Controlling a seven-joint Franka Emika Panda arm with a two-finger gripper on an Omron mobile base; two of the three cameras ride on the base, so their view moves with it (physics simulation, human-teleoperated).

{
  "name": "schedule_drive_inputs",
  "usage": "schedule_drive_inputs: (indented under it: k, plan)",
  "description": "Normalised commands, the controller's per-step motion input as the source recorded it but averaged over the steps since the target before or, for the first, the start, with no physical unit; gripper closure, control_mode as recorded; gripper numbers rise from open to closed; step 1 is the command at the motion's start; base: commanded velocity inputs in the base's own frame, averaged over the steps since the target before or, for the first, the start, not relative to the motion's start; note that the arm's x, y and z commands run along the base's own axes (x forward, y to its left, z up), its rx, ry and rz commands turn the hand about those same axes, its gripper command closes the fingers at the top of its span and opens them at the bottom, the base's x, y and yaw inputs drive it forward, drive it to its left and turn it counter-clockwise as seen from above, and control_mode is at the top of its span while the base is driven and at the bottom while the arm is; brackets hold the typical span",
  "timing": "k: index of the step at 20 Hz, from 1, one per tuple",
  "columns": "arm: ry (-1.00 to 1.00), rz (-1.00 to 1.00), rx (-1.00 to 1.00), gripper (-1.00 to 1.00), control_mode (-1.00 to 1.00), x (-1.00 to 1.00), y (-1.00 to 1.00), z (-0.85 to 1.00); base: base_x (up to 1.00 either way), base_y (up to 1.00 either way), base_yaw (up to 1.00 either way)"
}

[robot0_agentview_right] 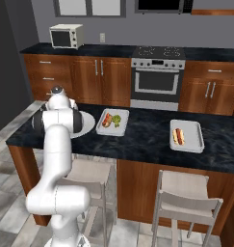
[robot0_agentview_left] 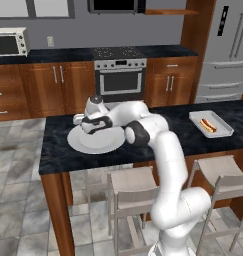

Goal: Place one cooked food and one vegetable from the large plate to each tupperware container.

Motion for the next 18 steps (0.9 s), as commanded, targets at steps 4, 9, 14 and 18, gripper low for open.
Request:
schedule_drive_inputs:
  k: [4,9,14,18]
  plan:
    - [0.09,0.01,0.0,-1.0,-1.0,0.28,0.0,-0.27,0.0,0.0,0.0]
    - [0.1,0.02,0.0,-1.0,-1.0,0.39,0.0,-0.3,0.0,0.0,0.0]
    - [0.05,0.04,0.0,-1.0,-1.0,0.42,0.02,-0.21,0.0,0.0,0.0]
    - [0.01,0.0,0.0,1.0,-1.0,0.1,0.18,-0.11,0.0,0.0,0.0]
